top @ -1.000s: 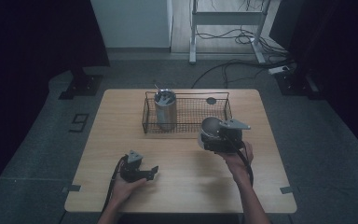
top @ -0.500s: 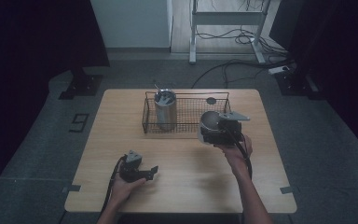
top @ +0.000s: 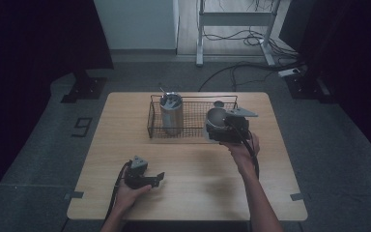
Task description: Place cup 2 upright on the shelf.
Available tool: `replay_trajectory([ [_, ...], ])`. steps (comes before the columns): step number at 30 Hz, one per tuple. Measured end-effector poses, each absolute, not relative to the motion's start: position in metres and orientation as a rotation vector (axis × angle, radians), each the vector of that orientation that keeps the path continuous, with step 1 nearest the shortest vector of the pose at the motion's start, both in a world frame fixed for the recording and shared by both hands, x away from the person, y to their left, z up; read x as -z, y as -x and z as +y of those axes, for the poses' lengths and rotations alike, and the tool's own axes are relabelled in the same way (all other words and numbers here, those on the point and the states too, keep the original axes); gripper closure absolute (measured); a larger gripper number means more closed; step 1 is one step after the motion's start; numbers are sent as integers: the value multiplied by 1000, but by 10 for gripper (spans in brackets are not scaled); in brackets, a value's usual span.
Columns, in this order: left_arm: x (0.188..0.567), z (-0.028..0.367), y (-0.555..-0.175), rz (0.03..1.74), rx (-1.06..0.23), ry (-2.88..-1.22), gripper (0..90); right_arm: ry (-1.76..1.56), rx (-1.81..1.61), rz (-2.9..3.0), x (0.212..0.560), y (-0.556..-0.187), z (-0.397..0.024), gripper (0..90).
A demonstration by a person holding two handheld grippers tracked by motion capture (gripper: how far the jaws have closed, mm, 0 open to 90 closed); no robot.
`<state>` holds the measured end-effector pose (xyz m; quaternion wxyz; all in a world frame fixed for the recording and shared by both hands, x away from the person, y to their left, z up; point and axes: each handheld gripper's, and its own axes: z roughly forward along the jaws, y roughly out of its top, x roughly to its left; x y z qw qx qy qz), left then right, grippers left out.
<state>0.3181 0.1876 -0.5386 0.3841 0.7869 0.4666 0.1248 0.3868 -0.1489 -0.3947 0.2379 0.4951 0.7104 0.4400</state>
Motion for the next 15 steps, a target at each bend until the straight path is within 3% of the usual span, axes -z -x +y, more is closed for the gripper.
replay_trajectory([
  [15,540,186,-318,1184,-314,-2016,150,-1382,-1177,1933,387,-412,-150,74],
])
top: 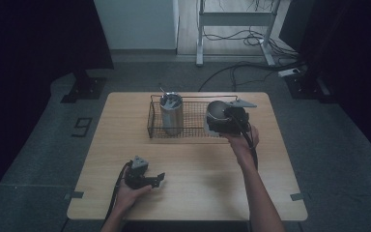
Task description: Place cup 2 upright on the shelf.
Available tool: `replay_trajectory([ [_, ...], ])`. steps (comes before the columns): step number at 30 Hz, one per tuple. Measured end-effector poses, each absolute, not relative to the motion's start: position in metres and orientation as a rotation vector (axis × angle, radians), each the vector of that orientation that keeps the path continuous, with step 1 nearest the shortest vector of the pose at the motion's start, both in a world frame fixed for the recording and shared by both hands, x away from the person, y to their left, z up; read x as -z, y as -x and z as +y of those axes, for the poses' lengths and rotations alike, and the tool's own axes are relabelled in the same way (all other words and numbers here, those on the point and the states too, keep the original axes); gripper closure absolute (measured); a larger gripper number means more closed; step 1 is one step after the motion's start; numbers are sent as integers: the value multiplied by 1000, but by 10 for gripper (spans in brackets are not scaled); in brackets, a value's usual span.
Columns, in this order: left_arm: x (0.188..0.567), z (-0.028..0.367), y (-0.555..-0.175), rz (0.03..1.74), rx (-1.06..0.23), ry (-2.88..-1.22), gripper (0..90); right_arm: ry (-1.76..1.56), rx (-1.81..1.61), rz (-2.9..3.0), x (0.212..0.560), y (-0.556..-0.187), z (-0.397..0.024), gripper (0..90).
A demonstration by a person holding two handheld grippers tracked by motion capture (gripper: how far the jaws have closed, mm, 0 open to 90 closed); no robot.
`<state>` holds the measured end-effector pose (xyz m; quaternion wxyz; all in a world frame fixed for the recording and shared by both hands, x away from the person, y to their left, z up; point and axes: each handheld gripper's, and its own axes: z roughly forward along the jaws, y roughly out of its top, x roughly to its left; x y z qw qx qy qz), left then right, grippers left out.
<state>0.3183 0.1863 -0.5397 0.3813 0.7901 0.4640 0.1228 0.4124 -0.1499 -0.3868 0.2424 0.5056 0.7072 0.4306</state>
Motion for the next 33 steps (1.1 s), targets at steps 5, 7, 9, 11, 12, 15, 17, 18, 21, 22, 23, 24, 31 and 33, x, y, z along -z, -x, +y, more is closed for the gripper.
replay_trajectory([
  [5,540,186,-318,1182,-312,-2020,150,-1394,-1170,1927,385,-420,-152,74],
  [7,540,186,-318,1181,-310,-2020,150,-1398,-1159,1927,384,-423,-153,74],
  [9,540,186,-318,1183,-310,-2017,151,-1399,-1152,1932,384,-427,-153,74],
  [11,540,186,-318,1183,-311,-2019,150,-1404,-1151,1934,384,-431,-154,74],
  [12,540,186,-318,1182,-311,-2019,150,-1406,-1150,1931,384,-432,-155,74],
  [15,540,186,-318,1181,-311,-2021,150,-1414,-1135,1932,385,-438,-156,74],
  [17,540,186,-319,1179,-311,-2022,150,-1419,-1131,1932,385,-441,-157,74],
  [18,540,185,-318,1180,-311,-2020,151,-1423,-1133,1931,385,-442,-157,74],
  [21,540,186,-318,1179,-310,-2024,150,-1428,-1129,1930,386,-446,-158,74],
  [22,540,186,-318,1180,-312,-2024,151,-1426,-1128,1931,386,-448,-159,74],
  [23,540,186,-319,1184,-312,-2019,150,-1427,-1130,1932,386,-450,-159,74],
  [24,540,186,-319,1185,-312,-2016,150,-1430,-1135,1932,386,-451,-159,74],
  [31,542,184,-318,1182,-307,-2028,151,-1441,-1134,1935,387,-461,-159,74],
  [33,542,182,-318,1178,-306,-2035,151,-1441,-1133,1934,386,-463,-158,74],
])
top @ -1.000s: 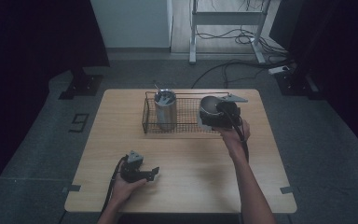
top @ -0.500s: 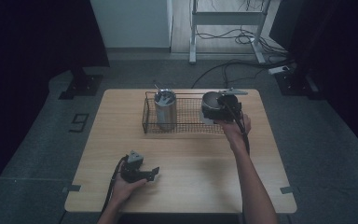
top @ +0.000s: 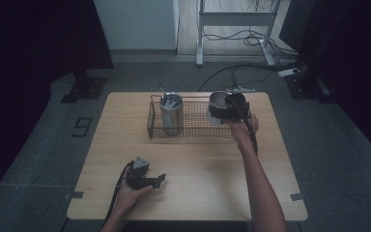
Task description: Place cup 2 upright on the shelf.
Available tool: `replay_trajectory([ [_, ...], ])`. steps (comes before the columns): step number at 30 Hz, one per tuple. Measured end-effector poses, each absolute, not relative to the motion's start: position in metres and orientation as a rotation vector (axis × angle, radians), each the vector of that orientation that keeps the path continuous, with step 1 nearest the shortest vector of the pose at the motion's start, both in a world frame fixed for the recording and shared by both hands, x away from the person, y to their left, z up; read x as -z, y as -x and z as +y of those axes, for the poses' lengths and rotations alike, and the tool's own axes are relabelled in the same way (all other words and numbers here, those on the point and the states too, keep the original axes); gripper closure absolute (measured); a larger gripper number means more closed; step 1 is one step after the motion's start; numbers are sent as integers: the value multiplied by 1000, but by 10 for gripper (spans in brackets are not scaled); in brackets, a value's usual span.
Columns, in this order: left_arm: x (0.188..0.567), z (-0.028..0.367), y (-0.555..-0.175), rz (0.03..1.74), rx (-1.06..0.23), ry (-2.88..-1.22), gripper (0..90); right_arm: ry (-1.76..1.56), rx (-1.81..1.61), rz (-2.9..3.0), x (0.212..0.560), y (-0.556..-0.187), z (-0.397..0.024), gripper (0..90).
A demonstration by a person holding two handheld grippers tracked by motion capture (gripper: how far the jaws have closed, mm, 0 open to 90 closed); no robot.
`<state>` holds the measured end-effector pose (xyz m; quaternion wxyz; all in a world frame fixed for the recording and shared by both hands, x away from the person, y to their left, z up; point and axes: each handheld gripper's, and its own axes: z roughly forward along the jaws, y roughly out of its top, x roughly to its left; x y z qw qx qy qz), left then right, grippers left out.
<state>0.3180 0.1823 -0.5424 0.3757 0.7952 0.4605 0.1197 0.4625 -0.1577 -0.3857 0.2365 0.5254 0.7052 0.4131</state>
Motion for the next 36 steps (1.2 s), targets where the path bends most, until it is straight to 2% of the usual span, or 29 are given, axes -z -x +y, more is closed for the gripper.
replay_trajectory([
  [36,544,179,-318,1169,-283,-2055,150,-1466,-1090,1956,389,-505,-143,74],
])
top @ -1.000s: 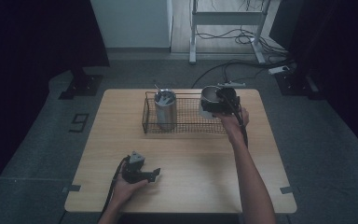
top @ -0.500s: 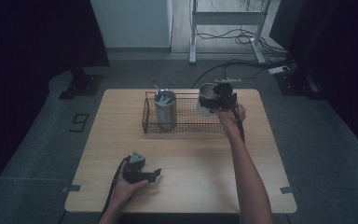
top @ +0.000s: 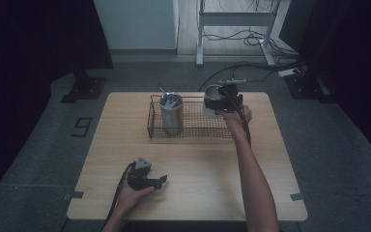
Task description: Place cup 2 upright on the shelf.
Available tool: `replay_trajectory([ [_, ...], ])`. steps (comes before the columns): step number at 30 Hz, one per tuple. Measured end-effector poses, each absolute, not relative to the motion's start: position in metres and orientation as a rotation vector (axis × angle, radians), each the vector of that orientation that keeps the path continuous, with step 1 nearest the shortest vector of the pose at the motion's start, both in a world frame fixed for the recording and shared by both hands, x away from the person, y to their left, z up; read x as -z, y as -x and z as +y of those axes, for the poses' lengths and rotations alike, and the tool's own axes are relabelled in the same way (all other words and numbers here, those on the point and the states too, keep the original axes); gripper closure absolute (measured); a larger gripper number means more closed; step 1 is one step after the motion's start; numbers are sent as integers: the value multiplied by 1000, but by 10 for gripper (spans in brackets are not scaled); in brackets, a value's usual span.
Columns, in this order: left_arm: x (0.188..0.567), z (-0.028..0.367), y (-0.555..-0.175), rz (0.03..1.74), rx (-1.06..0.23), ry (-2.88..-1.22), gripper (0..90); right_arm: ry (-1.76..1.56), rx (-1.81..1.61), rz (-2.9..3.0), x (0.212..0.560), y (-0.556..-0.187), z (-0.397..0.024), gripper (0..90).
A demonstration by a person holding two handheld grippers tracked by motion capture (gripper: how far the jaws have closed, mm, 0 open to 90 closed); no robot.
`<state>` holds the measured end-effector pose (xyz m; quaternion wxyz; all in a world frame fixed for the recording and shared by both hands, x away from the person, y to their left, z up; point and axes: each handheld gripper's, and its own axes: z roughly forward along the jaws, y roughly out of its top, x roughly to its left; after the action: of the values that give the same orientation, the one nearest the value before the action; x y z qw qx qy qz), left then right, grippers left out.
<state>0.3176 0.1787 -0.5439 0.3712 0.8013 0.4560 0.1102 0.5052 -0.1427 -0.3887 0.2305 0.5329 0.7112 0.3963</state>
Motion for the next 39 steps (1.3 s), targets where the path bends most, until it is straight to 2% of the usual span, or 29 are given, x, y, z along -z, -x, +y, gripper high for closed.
replay_trajectory([
  [16,544,178,-317,1164,-287,-2061,151,-1488,-1072,1960,395,-521,-138,74],
  [39,545,176,-317,1163,-303,-2069,151,-1507,-993,2011,427,-539,-135,74],
])
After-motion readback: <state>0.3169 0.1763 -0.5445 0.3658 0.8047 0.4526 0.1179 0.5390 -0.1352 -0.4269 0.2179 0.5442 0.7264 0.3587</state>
